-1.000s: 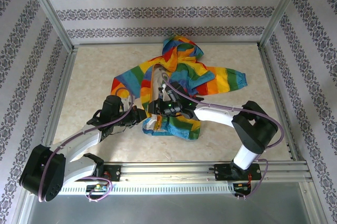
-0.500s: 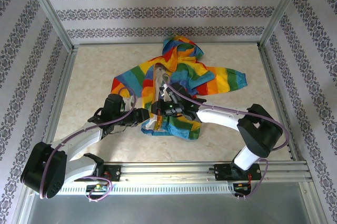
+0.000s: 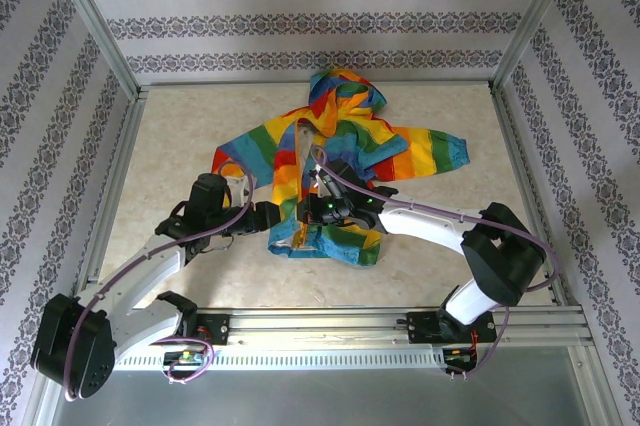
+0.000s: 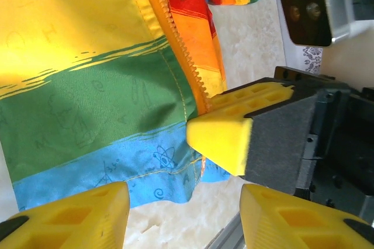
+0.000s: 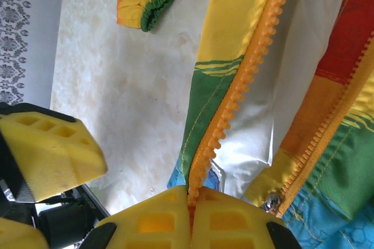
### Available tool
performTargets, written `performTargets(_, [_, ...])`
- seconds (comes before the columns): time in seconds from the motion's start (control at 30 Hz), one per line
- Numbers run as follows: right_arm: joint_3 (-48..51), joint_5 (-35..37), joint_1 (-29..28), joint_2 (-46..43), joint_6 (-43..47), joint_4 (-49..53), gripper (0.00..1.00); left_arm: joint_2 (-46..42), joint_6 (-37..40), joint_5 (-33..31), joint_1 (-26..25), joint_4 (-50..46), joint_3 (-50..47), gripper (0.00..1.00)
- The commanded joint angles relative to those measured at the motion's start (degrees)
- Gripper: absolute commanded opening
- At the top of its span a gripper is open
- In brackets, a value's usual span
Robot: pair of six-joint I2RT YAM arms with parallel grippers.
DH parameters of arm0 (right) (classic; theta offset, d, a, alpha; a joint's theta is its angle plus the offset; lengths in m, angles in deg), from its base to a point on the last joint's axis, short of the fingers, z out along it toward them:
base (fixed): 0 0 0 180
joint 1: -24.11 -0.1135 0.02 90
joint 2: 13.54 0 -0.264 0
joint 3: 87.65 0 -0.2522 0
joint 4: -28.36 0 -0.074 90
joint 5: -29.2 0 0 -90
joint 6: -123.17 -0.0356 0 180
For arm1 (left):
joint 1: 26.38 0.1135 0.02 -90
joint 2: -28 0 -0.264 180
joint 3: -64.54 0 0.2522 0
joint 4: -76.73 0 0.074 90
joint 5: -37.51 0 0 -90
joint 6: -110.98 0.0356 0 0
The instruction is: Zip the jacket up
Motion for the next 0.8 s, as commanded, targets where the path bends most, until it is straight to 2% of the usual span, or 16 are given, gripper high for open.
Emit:
performTargets(0.0, [-1.15,0.21,0.12,-0.31,1.19,1.18,0.00,-1.79,-1.03,1.89,0.38,2.28,-0.91,0.48])
performTargets(0.23, [-1.35,-1.07,0.11,0.59,0.20,-0.12,0.00,-0.22,-8.65,6.62,-0.22,15.45,-5.78,0.45])
performTargets(0.57, [-0.46,-2.09,0.10,1.11,-2.03,-2.99,0.00,2.51,-14.61,4.02,-3.85,24.86,-10.27,0.39])
performTargets(0.77, [-0.34,-2.96,0.11,2.08,-3.11,-4.54,0.00,3.98,-16.54,3.13,-4.19,28.66,-12.41,0.35])
